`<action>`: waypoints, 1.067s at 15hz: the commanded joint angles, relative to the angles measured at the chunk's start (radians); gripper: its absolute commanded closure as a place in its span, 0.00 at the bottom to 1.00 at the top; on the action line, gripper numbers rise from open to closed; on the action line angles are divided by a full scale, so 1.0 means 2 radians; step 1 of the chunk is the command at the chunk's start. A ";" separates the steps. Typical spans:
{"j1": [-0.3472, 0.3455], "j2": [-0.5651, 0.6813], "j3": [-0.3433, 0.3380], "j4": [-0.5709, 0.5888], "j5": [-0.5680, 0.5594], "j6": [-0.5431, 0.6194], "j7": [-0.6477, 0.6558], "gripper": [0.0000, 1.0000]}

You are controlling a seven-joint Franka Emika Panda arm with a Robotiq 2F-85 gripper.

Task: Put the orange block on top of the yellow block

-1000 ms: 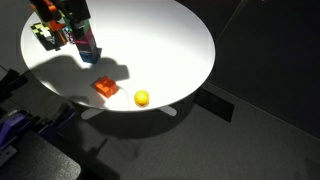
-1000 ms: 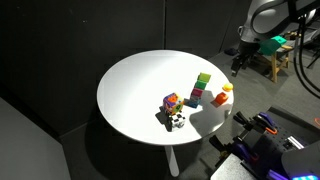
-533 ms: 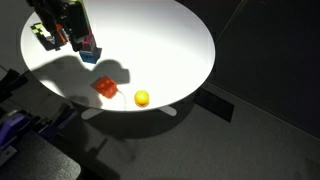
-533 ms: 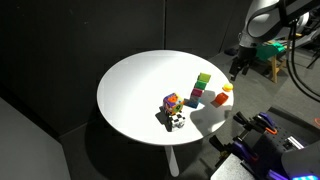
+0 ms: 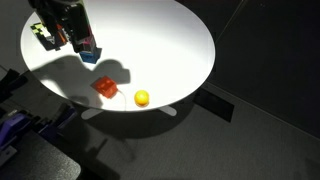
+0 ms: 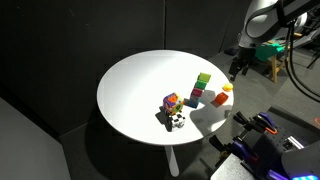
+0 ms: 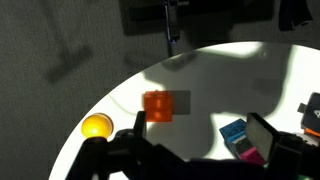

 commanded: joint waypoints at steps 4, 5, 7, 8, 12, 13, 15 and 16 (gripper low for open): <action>-0.006 0.034 -0.004 0.007 0.009 0.029 -0.023 0.00; -0.006 0.040 -0.004 0.005 0.011 0.042 -0.029 0.00; -0.008 0.055 -0.004 0.002 0.012 0.072 -0.034 0.00; -0.008 0.063 -0.004 0.000 0.013 0.088 -0.034 0.00; -0.012 0.099 0.002 -0.007 0.035 0.158 -0.035 0.00; -0.013 0.109 0.003 -0.007 0.043 0.175 -0.032 0.00; -0.017 0.131 0.008 -0.002 0.063 0.197 -0.038 0.00; -0.021 0.141 0.011 0.002 0.072 0.202 -0.041 0.00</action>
